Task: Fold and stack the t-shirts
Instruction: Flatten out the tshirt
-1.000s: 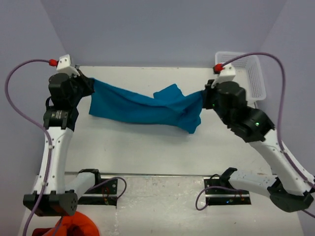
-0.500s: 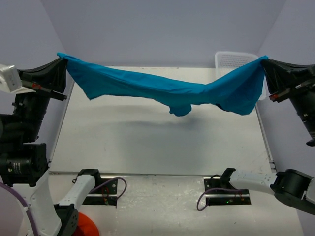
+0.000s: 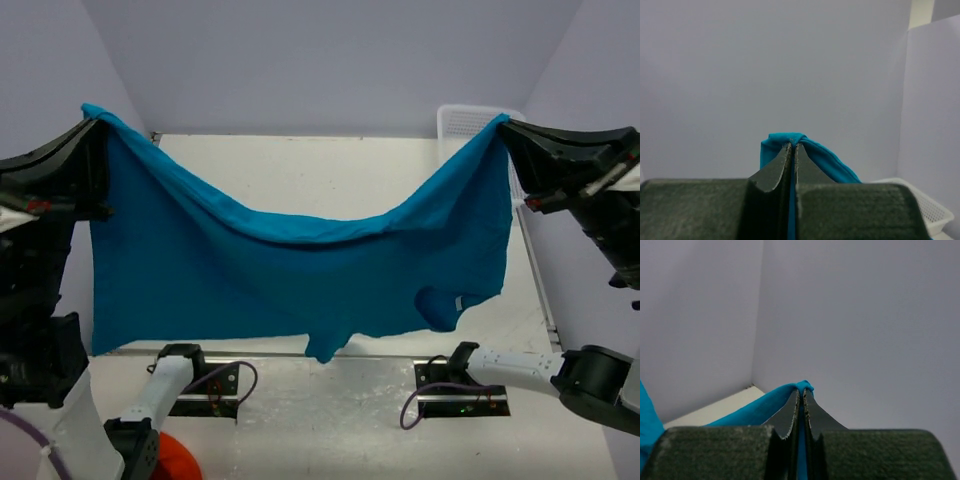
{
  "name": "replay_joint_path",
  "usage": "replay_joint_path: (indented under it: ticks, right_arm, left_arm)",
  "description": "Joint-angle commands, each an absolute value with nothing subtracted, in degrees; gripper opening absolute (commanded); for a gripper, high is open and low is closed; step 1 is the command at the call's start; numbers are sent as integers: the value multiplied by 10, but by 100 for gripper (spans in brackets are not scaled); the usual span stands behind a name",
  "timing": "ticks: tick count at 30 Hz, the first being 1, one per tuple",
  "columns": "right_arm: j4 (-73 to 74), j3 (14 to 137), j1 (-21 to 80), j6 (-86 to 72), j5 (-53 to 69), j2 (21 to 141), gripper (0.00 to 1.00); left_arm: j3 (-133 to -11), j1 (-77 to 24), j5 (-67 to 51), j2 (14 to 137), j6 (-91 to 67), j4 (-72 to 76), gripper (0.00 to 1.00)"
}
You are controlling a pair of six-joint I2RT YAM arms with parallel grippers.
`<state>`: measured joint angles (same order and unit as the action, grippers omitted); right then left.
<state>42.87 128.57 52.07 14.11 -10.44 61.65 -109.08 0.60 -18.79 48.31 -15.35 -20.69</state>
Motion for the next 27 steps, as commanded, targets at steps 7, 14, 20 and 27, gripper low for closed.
replay_joint_path:
  ticks: [7, 14, 20, 27]
  right_arm:
    - [343, 1195, 375, 146, 14, 738, 0]
    - [325, 1175, 286, 145, 76, 922, 0]
    - [323, 1173, 244, 154, 67, 1078, 0]
    - [337, 1238, 196, 148, 98, 1191, 0]
  left_arm:
    - [-770, 6, -54, 551, -163, -74, 0]
    - [-597, 6, 101, 656, -189, 39, 0]
    - [-614, 26, 66, 850, -192, 89, 0]
    - [-707, 48, 16, 1001, -172, 92, 0]
